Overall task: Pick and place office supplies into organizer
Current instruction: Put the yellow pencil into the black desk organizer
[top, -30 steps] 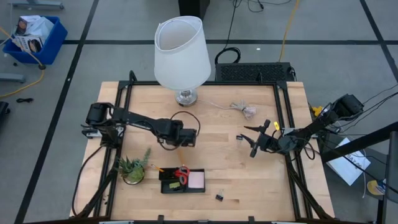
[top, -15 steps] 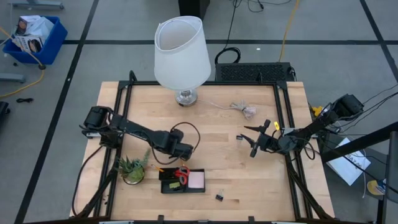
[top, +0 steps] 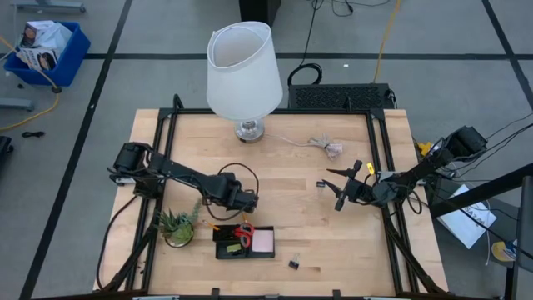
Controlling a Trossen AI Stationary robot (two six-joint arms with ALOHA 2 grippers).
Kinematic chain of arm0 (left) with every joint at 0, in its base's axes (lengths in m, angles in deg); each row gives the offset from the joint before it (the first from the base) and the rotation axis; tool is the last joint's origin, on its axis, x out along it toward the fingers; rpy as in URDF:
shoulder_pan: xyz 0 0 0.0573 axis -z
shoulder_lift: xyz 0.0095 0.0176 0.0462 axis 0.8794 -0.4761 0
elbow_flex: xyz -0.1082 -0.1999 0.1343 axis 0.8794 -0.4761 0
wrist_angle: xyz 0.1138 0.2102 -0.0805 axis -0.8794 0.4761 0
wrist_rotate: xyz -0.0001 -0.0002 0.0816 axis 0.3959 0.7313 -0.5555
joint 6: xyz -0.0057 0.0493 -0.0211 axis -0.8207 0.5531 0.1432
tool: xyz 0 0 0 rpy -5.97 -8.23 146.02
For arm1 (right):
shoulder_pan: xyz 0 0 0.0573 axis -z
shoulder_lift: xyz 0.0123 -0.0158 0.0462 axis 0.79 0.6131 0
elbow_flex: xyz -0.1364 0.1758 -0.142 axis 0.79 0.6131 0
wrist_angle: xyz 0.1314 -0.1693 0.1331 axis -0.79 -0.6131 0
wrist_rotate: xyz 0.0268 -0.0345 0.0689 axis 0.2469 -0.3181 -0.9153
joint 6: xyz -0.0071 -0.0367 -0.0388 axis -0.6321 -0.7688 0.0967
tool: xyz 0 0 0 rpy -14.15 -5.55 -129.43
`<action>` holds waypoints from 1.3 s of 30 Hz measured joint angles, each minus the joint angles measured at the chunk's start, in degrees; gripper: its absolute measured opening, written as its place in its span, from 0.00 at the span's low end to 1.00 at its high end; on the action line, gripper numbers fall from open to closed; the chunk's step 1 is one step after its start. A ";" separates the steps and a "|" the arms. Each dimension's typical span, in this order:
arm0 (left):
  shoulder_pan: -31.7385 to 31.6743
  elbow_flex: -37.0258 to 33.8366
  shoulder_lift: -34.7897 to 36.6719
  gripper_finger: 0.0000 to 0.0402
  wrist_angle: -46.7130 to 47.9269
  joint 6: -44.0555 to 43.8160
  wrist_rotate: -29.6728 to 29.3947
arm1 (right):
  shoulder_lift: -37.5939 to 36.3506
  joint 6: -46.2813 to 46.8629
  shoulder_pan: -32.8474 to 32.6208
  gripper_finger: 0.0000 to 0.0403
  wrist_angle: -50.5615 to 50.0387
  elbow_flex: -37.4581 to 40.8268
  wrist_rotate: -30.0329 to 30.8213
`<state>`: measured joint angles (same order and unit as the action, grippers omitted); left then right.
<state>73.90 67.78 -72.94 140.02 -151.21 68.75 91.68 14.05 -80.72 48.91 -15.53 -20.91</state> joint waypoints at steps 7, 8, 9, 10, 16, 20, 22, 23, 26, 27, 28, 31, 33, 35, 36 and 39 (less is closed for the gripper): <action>-0.61 -0.12 -3.39 0.02 -0.09 -5.52 0.45 | 0.00 0.01 0.00 0.44 -0.06 -0.01 0.00; -1.03 -0.11 -4.14 0.02 -0.75 -5.37 0.56 | 0.00 0.01 0.02 0.44 -0.31 0.00 0.01; -1.49 -0.01 -4.49 0.02 -1.79 -4.92 0.79 | 0.00 0.00 0.02 0.43 -0.42 0.01 0.01; -1.99 0.01 -4.61 0.02 -2.46 -4.26 1.00 | 0.00 0.01 0.01 0.43 -0.06 0.01 0.00; -5.34 1.24 -5.73 0.01 -12.67 12.33 -1.81 | 0.00 0.02 0.02 0.43 0.03 0.01 0.00; -4.76 2.74 -5.30 0.00 -16.14 18.09 -8.42 | 0.00 0.02 0.02 0.44 0.01 0.01 0.02; -3.79 2.80 -5.07 0.00 -16.40 18.89 -8.91 | 0.04 0.02 0.02 0.44 0.16 0.00 0.00; -3.44 2.86 -5.07 0.00 -15.46 18.15 -8.88 | 0.02 0.02 0.00 0.44 0.04 0.01 0.00; -3.02 2.78 -4.81 0.00 -11.32 16.64 -8.58 | -0.06 0.02 0.01 0.43 0.31 0.01 0.02; -2.98 2.75 -4.86 0.01 -11.00 16.98 -8.22 | -0.10 0.02 0.01 0.43 0.41 0.01 0.02; -2.96 2.75 -4.88 0.01 -10.93 18.17 -8.07 | -0.08 0.02 0.02 0.43 0.16 0.01 0.02; -2.68 2.75 -4.85 0.01 -11.18 22.87 -8.63 | -0.07 0.01 0.01 0.43 0.20 0.00 0.02; -2.53 2.75 -4.85 0.01 -11.37 26.53 -10.14 | -0.07 0.02 0.01 0.43 -0.02 0.01 0.02; -2.57 2.75 -4.85 0.01 -12.92 32.22 -11.95 | -0.07 0.02 0.02 0.44 0.13 0.01 0.02; -2.57 2.75 -4.87 0.02 -13.92 34.40 -12.82 | -0.07 0.02 0.02 0.44 0.10 -0.01 0.02; -2.65 2.75 -5.02 0.05 -16.98 42.40 -14.69 | -0.07 0.02 0.00 0.44 0.04 0.01 0.02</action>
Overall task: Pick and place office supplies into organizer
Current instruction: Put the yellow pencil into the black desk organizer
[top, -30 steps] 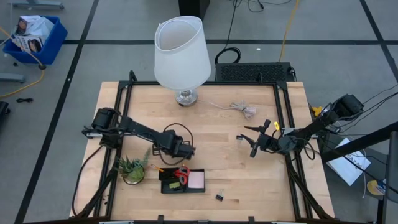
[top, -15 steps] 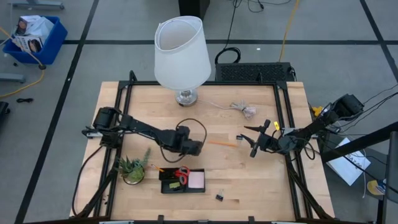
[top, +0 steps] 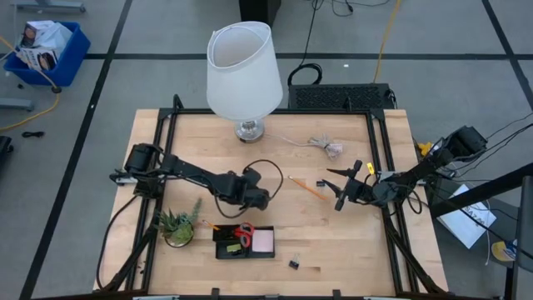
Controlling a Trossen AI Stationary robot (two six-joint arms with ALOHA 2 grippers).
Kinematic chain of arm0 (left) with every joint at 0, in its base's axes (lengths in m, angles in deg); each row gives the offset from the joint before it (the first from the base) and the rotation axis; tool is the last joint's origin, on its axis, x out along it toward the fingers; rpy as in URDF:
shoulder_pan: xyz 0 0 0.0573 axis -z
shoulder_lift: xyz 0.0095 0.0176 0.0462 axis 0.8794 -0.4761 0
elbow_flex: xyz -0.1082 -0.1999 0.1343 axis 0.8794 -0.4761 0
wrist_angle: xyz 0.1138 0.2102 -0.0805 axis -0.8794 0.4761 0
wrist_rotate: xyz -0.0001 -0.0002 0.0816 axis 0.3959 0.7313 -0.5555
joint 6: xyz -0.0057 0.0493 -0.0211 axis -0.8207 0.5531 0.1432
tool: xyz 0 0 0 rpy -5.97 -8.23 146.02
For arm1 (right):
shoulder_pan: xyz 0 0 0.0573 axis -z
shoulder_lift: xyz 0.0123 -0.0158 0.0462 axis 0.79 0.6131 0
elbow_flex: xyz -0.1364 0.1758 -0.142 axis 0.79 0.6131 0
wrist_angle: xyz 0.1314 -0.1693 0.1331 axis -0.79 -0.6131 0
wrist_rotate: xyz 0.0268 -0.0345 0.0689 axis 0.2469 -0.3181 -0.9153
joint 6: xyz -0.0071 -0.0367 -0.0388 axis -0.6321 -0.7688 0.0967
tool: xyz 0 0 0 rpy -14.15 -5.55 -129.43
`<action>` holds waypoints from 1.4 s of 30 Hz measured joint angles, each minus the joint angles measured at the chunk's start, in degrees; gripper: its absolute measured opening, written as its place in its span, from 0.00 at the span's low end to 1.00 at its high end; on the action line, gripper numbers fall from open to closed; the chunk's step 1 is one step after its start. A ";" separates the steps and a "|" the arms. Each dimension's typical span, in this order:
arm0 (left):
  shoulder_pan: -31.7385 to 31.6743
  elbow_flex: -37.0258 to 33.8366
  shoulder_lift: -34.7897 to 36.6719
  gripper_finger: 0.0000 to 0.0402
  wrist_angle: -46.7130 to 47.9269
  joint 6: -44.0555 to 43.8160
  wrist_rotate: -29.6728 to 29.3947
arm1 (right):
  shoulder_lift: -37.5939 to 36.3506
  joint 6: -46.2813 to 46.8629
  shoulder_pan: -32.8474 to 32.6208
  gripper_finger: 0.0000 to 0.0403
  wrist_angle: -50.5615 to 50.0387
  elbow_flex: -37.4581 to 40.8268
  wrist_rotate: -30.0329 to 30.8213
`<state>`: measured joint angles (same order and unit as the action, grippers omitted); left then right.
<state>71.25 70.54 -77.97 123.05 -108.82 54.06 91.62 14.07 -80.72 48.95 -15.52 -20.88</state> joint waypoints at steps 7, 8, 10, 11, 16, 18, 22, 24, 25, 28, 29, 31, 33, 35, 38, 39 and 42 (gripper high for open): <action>4.69 0.02 1.20 0.04 -5.28 7.71 -11.69 | 0.00 -0.01 0.01 0.43 -0.05 -0.01 0.00; 5.93 0.02 1.69 0.04 -6.30 8.86 -13.48 | 0.00 0.00 0.01 0.43 0.00 -0.02 0.00; 8.31 0.00 2.65 0.02 -8.61 12.09 -16.70 | 0.01 -0.01 0.01 0.43 -0.11 -0.01 0.00; 9.32 0.00 3.24 0.01 -9.97 14.61 -17.38 | 0.02 -0.01 0.02 0.43 -0.06 -0.01 0.00; 13.74 -3.62 7.94 0.03 -22.50 29.24 -14.85 | 0.00 0.00 0.01 0.44 0.13 -0.01 0.00; 14.94 -7.32 11.51 0.05 -31.42 36.37 -10.19 | 0.01 0.00 0.01 0.44 -0.13 -0.02 -0.01; 16.04 -18.67 19.53 0.10 -48.69 47.72 -1.20 | 0.00 -0.01 0.01 0.43 -0.09 -0.01 -0.01; 16.21 -23.85 24.60 0.12 -51.73 48.14 -1.37 | 0.00 -0.02 0.00 0.43 0.10 -0.02 0.00; 15.91 -26.04 27.50 0.13 -53.12 48.43 -0.80 | 0.00 0.00 0.02 0.43 0.26 -0.02 0.00; 14.44 -32.18 36.17 0.15 -57.38 50.85 2.45 | 0.02 0.00 0.01 0.44 0.17 -0.02 -0.02; 14.01 -34.32 38.72 0.15 -58.62 52.07 4.12 | 0.00 0.00 0.02 0.44 0.33 0.00 0.00; 13.41 -38.89 43.33 0.15 -62.15 55.22 9.22 | 0.01 0.00 0.02 0.44 0.19 0.00 -0.01; 12.78 -43.53 47.37 0.15 -66.38 57.35 15.11 | 0.00 0.00 0.01 0.43 0.34 -0.01 -0.01; 11.91 -48.00 50.48 0.14 -69.75 57.40 17.10 | 0.02 0.00 0.00 0.43 0.18 0.00 -0.02; 11.00 -54.01 54.94 0.12 -70.22 57.17 15.41 | -0.14 1.59 0.02 0.43 1.63 -0.01 0.00; 10.63 -55.44 56.31 0.11 -70.35 56.49 14.97 | -0.22 1.99 0.02 0.43 2.32 -0.02 -0.02; 9.49 -59.33 60.25 0.09 -70.22 54.87 14.88 | -0.17 1.78 0.02 0.44 2.24 -0.02 -0.02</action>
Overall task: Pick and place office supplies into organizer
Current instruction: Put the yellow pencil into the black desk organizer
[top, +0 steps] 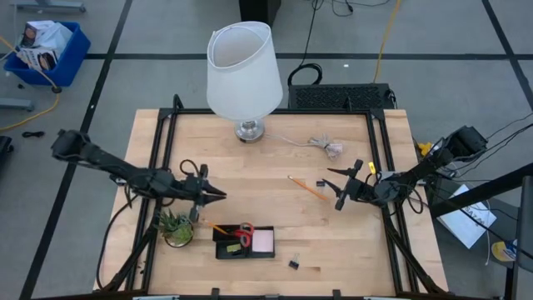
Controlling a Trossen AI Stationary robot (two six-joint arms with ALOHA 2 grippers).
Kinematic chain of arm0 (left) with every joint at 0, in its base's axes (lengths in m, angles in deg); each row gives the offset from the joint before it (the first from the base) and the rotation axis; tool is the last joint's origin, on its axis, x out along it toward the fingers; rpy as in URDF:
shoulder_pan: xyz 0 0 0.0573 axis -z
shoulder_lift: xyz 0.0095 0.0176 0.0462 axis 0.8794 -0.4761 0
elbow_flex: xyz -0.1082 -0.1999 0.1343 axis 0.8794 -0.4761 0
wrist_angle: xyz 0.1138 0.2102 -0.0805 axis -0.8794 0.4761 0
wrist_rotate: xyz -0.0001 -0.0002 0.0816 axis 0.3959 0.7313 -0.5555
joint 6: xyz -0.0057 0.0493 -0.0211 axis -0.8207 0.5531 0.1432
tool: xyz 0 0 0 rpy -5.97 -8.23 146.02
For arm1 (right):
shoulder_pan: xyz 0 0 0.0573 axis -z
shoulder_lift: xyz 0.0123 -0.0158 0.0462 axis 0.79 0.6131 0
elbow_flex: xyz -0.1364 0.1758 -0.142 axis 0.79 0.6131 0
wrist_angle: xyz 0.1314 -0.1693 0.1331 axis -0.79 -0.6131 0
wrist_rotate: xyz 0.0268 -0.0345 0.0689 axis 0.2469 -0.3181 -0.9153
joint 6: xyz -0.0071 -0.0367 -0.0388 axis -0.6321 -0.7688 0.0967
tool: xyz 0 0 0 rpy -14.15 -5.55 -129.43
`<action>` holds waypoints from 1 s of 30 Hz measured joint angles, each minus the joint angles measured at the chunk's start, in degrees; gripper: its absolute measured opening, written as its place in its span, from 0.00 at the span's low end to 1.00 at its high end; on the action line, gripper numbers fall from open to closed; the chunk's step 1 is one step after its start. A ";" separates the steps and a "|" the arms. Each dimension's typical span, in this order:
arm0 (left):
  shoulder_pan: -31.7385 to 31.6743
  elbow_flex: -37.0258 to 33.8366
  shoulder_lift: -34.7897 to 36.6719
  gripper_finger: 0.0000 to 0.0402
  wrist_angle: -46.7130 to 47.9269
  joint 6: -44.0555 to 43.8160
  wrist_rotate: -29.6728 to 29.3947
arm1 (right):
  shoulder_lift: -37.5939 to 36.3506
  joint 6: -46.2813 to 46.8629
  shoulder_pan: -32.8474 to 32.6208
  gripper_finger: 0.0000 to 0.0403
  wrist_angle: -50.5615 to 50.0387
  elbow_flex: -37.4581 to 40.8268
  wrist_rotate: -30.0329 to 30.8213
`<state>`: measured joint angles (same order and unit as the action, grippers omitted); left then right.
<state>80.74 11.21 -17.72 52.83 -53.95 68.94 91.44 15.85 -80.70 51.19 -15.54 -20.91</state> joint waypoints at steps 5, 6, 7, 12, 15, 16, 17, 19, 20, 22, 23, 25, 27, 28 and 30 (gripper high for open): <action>-0.62 -4.64 6.55 0.08 -1.24 0.74 2.44 | 0.00 -0.34 0.00 0.44 -0.02 0.02 0.02; -0.62 -5.22 7.90 0.08 -1.08 0.80 2.17 | 0.00 -0.34 0.00 0.43 0.10 0.01 0.02; -0.62 -5.76 9.29 0.08 -0.57 1.16 2.21 | 0.00 -0.34 -0.01 0.43 0.06 0.02 0.00; -0.62 -8.40 15.05 0.10 4.32 0.81 2.11 | -0.02 -7.95 0.83 0.43 1.02 0.02 0.19; -0.62 -8.84 16.99 0.11 5.05 1.16 2.14 | 0.00 -12.00 0.86 0.44 0.98 0.00 -0.16; -0.62 -8.84 17.48 0.11 5.57 1.59 2.13 | 0.00 -12.64 0.92 0.44 0.98 0.01 -0.33; -0.62 -8.84 17.85 0.11 6.17 1.96 2.13 | 0.00 -12.79 0.92 0.44 0.96 0.02 -0.38; -0.62 -8.84 18.26 0.11 7.14 2.06 2.18 | -0.01 -12.53 0.92 0.44 1.24 0.02 -0.14; -0.62 -8.84 18.52 0.10 7.70 2.06 2.17 | -0.02 -12.27 0.92 0.44 1.21 0.01 -0.11; -0.64 -8.84 19.62 0.10 8.79 1.84 2.13 | 0.00 -12.30 0.92 0.43 1.29 0.02 -0.12; -0.69 -8.84 20.34 0.10 9.05 1.82 2.13 | 0.00 -12.02 0.92 0.43 1.53 0.02 -0.23; -0.78 -8.84 22.12 0.11 9.87 1.54 2.16 | 0.00 -6.95 0.88 0.43 1.73 0.00 -1.95; -0.78 -8.84 24.68 0.12 11.23 0.86 2.18 | 0.00 4.39 0.66 0.44 4.07 0.00 -5.50; -0.78 -8.82 25.75 0.12 11.89 0.68 2.33 | -0.02 10.81 0.66 0.44 5.48 0.00 -6.44; -0.78 -8.80 28.09 0.12 15.00 0.73 2.59 | -0.02 22.32 0.68 0.44 7.60 0.00 -7.43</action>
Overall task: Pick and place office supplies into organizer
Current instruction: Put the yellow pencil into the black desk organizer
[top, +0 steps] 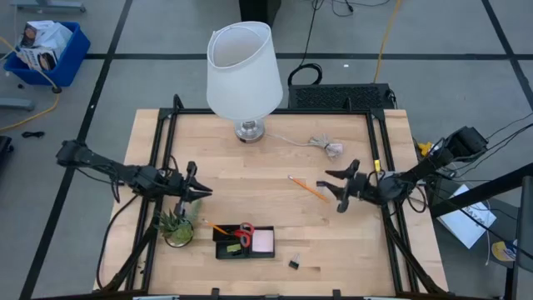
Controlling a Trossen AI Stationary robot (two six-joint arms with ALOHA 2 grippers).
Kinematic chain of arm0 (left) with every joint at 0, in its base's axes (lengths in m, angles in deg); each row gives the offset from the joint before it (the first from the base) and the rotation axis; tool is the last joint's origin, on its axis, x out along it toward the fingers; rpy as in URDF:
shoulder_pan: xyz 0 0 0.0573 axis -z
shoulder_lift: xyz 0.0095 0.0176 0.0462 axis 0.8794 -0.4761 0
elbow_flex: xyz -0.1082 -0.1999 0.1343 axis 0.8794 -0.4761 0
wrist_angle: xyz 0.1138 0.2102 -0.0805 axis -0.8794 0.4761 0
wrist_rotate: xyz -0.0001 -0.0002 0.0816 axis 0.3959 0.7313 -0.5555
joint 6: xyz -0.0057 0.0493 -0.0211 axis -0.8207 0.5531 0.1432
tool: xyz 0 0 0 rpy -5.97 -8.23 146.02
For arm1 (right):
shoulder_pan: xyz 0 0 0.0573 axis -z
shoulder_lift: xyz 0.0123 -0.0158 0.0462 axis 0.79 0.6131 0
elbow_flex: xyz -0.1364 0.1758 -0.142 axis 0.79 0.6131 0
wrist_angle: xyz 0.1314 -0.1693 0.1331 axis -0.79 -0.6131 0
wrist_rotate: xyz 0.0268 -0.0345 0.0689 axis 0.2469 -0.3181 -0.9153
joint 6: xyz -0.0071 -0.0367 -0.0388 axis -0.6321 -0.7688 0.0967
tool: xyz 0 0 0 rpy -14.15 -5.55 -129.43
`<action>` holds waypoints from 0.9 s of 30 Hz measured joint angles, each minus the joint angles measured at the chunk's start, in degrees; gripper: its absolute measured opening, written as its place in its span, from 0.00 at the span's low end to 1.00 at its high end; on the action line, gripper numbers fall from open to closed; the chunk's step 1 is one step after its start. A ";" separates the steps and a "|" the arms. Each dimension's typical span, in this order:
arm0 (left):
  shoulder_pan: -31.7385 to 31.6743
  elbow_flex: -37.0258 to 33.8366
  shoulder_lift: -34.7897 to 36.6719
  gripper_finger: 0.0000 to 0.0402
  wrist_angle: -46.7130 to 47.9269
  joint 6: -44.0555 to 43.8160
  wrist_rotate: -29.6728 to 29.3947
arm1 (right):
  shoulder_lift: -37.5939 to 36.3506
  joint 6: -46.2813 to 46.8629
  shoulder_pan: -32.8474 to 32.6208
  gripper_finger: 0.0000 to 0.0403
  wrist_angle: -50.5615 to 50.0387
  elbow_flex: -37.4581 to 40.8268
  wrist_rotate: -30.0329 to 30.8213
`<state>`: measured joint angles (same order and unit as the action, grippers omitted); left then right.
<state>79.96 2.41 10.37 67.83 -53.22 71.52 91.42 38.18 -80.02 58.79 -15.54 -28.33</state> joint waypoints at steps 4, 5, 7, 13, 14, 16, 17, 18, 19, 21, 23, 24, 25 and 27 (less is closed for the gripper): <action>0.00 -0.02 3.60 0.12 3.94 -0.33 -1.87 | 0.00 2.56 1.19 0.43 4.45 -0.02 2.54; 0.00 -0.02 3.96 0.12 4.35 -0.77 -2.46 | 0.02 1.05 1.55 0.43 5.63 -0.04 4.62; 0.00 0.00 3.88 0.12 4.23 -2.02 -3.01 | -0.02 2.84 1.69 0.43 7.04 -0.02 6.22; 0.00 -0.01 3.70 0.12 4.38 -4.37 -3.34 | 0.04 11.48 1.40 0.43 5.20 -0.02 6.46; 0.00 -0.01 3.70 0.12 4.37 -5.80 -3.36 | 0.04 12.19 1.50 0.43 5.16 -0.02 7.00; 0.00 -0.01 3.68 0.12 4.31 -7.44 -3.47 | 0.00 10.87 1.60 0.43 4.33 -0.02 7.91; 0.00 -0.01 3.68 0.12 4.27 -7.77 -3.49 | 0.02 10.06 1.59 0.43 3.49 -0.02 7.05; 0.00 0.00 3.68 0.12 4.23 -7.78 -3.49 | 0.04 9.40 1.67 0.43 2.32 -0.02 5.19; 0.00 0.00 3.68 0.12 4.26 -7.73 -3.49 | 0.04 9.08 1.76 0.43 1.55 -0.02 3.57; 0.00 0.00 3.68 0.12 4.27 -7.63 -3.49 | 0.05 10.34 1.85 0.43 -0.05 -0.16 2.98; 0.00 0.00 3.68 0.12 4.24 -7.70 -3.49 | 0.28 10.83 1.92 0.43 -2.86 -0.43 0.56; 0.00 0.00 3.68 0.12 4.25 -7.69 -3.49 | 0.31 10.53 1.90 0.43 -4.50 -0.68 -1.49; 0.00 -0.02 3.68 0.12 4.25 -7.68 -3.49 | 0.31 11.26 1.84 0.43 -6.05 -1.12 -2.80; 0.00 -0.02 3.68 0.12 4.26 -7.67 -3.51 | 0.44 14.27 1.87 0.43 -11.60 -2.66 -4.08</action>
<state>79.96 2.39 14.05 72.09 -60.90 68.01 91.86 52.45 -78.15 47.19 -18.20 -32.41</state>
